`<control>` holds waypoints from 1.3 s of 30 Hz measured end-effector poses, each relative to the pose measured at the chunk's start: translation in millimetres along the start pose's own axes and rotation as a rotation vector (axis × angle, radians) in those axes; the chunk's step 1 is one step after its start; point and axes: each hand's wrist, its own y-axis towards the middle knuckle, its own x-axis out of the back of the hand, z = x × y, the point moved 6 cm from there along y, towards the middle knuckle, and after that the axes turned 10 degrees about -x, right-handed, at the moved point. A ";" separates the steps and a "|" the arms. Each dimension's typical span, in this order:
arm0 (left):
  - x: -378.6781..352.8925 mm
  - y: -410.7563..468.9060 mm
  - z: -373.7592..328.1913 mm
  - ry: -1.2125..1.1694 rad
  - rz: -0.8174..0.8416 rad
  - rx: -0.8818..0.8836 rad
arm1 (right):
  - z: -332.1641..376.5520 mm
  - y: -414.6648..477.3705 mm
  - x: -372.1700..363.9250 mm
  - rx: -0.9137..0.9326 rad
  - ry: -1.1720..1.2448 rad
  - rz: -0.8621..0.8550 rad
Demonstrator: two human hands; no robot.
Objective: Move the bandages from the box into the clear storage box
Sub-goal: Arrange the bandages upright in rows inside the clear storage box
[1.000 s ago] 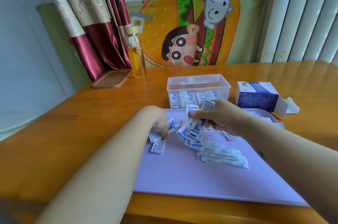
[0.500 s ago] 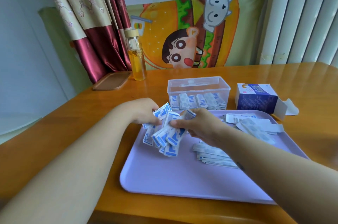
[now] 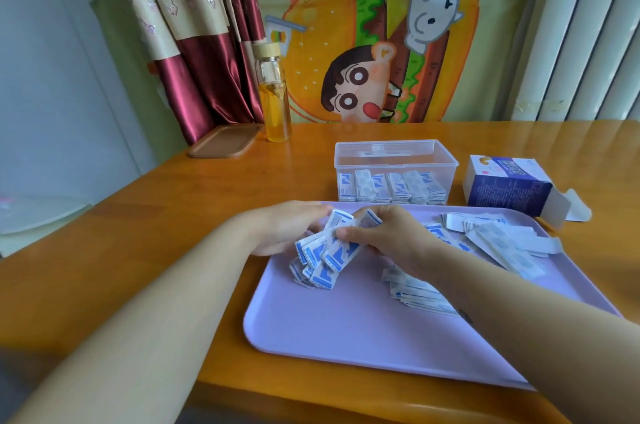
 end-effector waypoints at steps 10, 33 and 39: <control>-15.6 -9.7 -6.6 0.759 0.035 -0.264 | -3.2 -0.8 5.7 0.009 -0.102 0.006; -15.2 -31.4 5.7 0.700 -0.262 -0.417 | 0.3 -7.8 3.4 0.212 -0.832 -0.112; -12.9 -43.6 9.6 0.700 -0.332 -0.457 | 5.1 -15.7 -2.7 0.307 -1.006 -0.139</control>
